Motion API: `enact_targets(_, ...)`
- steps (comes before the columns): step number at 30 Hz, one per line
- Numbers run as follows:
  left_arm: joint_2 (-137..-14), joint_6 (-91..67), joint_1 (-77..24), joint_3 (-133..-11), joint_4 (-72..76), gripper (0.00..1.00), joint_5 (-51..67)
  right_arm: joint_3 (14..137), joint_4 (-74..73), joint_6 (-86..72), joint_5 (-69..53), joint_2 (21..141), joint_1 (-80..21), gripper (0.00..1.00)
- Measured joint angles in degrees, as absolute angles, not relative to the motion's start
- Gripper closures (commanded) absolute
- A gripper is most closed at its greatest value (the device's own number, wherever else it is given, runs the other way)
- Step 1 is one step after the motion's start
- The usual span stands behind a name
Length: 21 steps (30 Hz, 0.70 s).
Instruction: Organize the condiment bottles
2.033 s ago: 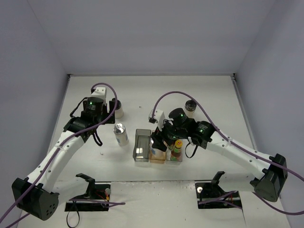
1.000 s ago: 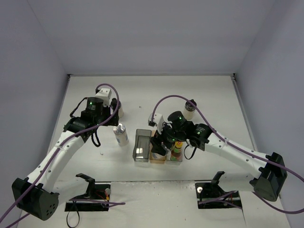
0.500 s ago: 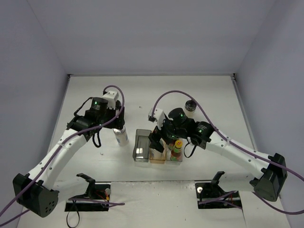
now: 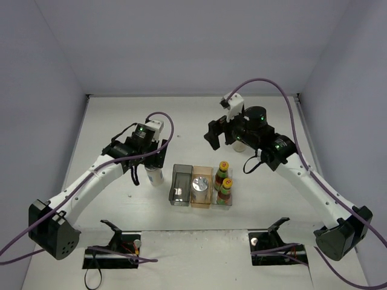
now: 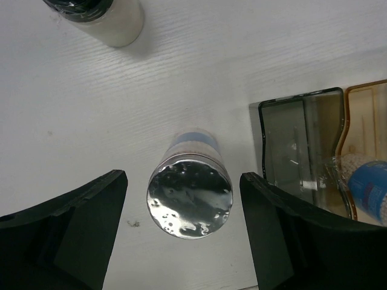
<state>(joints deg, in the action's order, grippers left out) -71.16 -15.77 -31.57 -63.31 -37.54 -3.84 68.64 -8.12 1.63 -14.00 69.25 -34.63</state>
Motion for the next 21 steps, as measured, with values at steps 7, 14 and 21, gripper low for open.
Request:
enact_targets(7, -75.18, -16.16, -31.57, -63.66, -38.85, 0.24, -5.19, 65.49, -6.42, -1.48, -13.76, 66.87, -30.20, 0.01)
enact_targets(14, -77.17, -16.86, -31.64, -64.51, -40.23, 0.86, -4.10, 61.32, -6.22, -2.11, -13.72, 63.42, -28.23, 0.01)
enact_targets(21, -78.61, -15.59, -32.12, -71.72, -43.83, 1.00, -2.72, 59.94, -6.17, -2.17, -13.23, 61.08, -26.98, 0.01)
